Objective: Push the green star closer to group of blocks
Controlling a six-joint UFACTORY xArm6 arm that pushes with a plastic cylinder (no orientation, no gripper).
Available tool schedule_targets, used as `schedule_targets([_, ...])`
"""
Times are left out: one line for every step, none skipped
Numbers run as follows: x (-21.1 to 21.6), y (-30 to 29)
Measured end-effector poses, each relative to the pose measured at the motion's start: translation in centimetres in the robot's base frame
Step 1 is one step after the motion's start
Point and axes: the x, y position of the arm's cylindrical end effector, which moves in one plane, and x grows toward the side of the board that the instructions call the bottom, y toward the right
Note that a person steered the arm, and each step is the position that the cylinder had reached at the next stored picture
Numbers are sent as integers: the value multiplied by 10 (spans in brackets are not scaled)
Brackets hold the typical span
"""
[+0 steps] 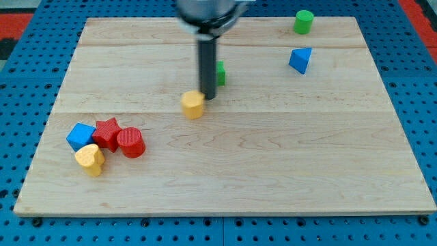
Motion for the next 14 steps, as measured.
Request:
schedule_targets([43,-46])
schedule_targets([56,-62])
schedule_targets([74,-93])
schedule_targets([70,-67])
schedule_targets([48,14])
schedule_targets([26,43])
schedule_targets([-42,118])
schedule_targets([-69,87])
schedule_targets([-78,41])
schedule_targets([-96,31])
schedule_targets([-27,-24])
schedule_targets([11,-69])
schedule_targets([39,-105])
schedule_targets([54,-139])
